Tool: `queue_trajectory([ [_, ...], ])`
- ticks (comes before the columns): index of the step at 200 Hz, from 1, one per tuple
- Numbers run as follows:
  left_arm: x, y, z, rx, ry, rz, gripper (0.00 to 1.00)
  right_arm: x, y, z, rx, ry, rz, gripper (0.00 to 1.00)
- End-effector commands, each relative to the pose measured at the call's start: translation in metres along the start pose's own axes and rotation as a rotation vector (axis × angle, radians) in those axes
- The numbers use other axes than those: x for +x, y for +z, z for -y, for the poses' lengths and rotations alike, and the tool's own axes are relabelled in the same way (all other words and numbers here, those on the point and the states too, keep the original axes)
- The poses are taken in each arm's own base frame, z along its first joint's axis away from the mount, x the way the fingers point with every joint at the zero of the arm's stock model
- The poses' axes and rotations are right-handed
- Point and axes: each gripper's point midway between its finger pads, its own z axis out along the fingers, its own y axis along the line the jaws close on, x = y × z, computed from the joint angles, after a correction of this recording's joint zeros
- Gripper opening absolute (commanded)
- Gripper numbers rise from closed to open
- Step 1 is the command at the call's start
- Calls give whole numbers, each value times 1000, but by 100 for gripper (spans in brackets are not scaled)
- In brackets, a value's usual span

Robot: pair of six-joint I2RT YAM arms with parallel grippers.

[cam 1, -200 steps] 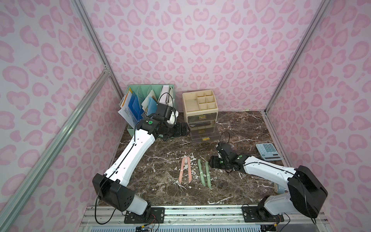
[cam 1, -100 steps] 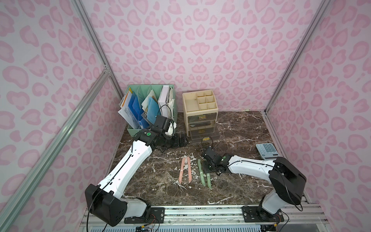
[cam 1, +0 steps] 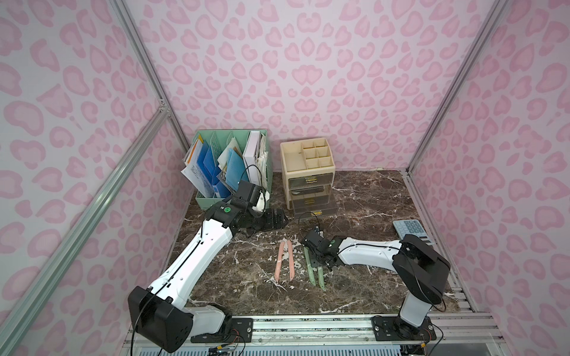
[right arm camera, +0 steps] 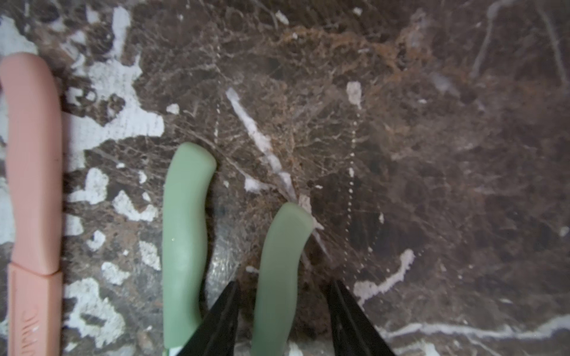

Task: Place the fruit knives into the drawer by color
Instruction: Pick up the fruit knife from the center of the board.

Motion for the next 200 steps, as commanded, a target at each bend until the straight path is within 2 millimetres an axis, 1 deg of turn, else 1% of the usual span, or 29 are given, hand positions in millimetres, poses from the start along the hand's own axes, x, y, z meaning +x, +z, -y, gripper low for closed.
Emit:
queue_trajectory([
  [1, -1, -1, 1, 7, 1, 9, 98, 0, 4, 2, 26, -3, -5, 44],
  [15, -1, 0, 2, 8, 3, 5, 98, 0, 7, 2, 27, 0, -10, 39],
  [31, -2, 1, 2, 10, 7, 3, 98, 1, 10, 5, 32, 7, -16, 31],
  [66, -3, 4, 3, 12, 9, -1, 98, -1, 10, 10, 40, 18, -17, 19],
  [87, -5, 6, 3, 15, 9, -3, 98, -6, 7, 12, 40, 17, -8, 17],
  [141, -13, 8, 9, 22, 19, -2, 98, -18, -8, 18, 34, 32, 14, 17],
  [200, -26, 7, 16, 28, 37, 8, 98, -30, -27, 15, -5, 56, 37, 17],
])
